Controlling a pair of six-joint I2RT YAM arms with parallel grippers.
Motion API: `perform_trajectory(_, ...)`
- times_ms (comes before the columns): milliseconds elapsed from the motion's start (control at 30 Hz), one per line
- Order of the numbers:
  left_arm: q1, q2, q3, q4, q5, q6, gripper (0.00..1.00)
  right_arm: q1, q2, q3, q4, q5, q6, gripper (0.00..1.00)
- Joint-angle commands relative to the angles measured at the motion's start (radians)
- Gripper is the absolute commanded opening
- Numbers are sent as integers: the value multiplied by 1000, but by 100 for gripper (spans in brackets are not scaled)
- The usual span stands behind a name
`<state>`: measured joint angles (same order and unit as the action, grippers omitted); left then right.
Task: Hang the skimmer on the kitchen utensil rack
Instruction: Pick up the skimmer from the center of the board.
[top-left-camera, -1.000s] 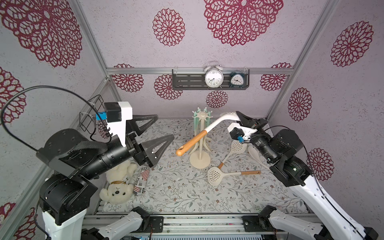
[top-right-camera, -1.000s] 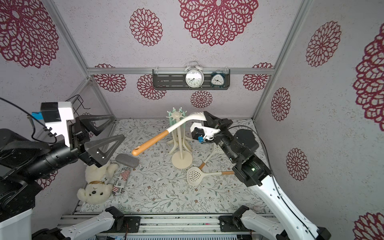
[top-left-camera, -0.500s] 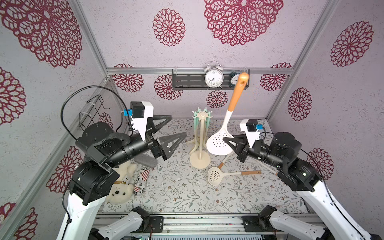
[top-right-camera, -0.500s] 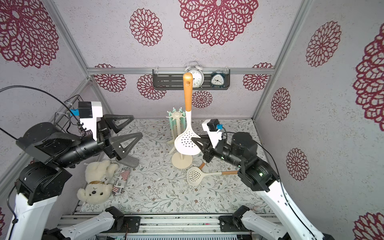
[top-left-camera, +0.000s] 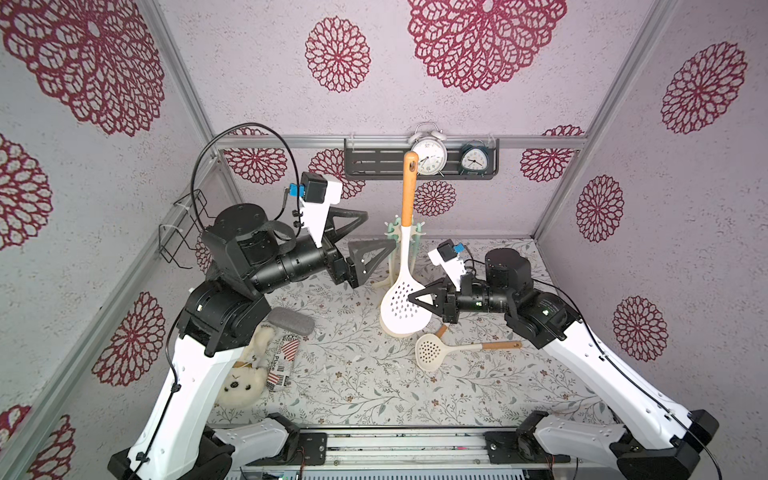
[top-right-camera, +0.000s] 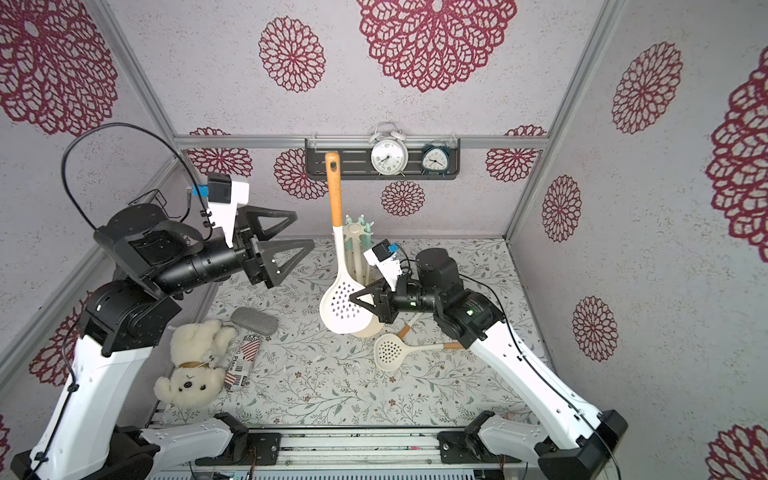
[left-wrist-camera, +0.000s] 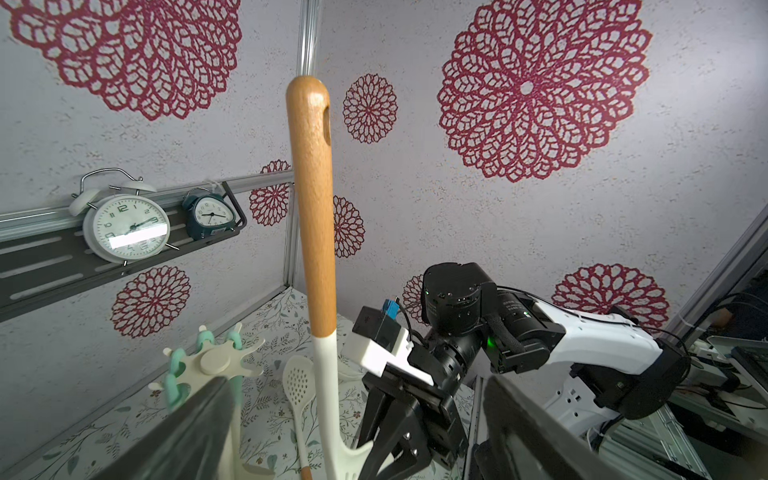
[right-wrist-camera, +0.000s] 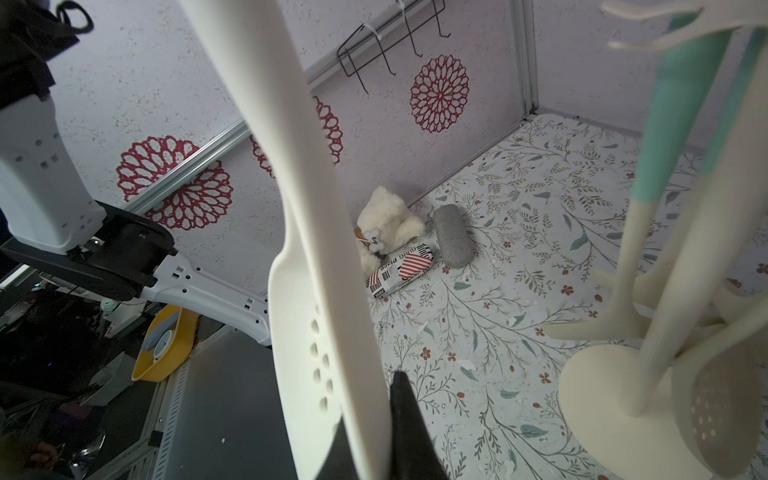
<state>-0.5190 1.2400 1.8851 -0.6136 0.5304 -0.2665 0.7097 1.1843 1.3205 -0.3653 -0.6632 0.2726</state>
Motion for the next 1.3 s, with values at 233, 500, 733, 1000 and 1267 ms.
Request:
perform_trajectory(233, 70, 81, 78, -35, 47, -80, 85, 80, 73, 142, -93, -10, -97, 0)
perform_trajectory(500, 110, 90, 62, -12, 96, -120, 40, 112, 129, 174, -172, -14, -155, 0)
perform_trajectory(733, 121, 37, 0, 8, 67, -137, 0, 114, 110, 158, -154, 82, -164, 0)
perform_trajectory(1000, 122, -102, -175, -22, -95, -218, 0, 109, -47, -53, 271, 280, -164, 99)
perform_trajectory(1267, 123, -272, -424, 31, -245, -332, 0, 235, -22, -98, 536, 499, -130, 89)
